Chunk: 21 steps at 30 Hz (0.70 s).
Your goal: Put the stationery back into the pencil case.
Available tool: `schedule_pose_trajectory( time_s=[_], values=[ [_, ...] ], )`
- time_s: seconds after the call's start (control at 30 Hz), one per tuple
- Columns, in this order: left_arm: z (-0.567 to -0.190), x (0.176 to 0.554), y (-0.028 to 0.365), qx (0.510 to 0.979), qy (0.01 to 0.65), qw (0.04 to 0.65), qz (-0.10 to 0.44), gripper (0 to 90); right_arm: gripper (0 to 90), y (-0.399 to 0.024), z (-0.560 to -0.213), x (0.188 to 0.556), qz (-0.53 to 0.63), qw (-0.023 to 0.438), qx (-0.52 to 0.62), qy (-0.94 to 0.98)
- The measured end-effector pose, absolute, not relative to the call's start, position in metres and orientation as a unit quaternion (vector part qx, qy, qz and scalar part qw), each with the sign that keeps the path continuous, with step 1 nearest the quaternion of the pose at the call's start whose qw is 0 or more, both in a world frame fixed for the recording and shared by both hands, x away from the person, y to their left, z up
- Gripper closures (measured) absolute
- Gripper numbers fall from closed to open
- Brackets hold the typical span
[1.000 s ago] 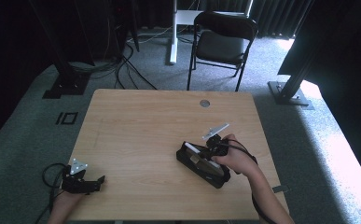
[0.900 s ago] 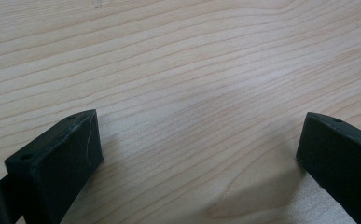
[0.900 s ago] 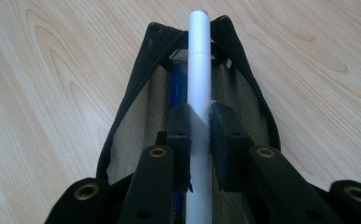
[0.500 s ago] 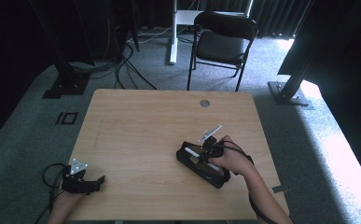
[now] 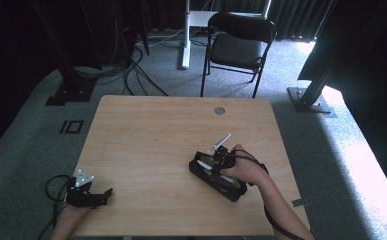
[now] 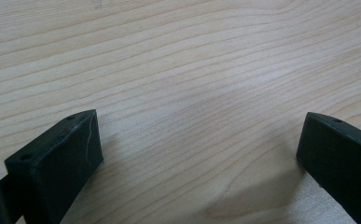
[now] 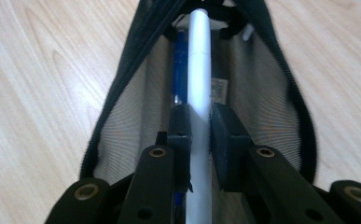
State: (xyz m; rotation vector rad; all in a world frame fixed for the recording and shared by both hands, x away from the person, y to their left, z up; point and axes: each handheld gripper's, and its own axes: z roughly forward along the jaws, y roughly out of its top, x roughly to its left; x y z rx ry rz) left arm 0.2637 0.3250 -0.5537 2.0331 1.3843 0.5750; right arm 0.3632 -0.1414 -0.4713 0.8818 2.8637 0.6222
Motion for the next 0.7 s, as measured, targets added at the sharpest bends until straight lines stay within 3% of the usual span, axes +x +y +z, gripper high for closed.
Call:
schedule_pose_trajectory(
  time_s=[0.7],
  values=[
    [-0.554, 0.264, 0.325, 0.767, 0.522, 0.303, 0.217, 0.4, 78.1, -0.122, -0.482, 0.37, 0.168, 0.023, 0.285, 0.943]
  ],
)
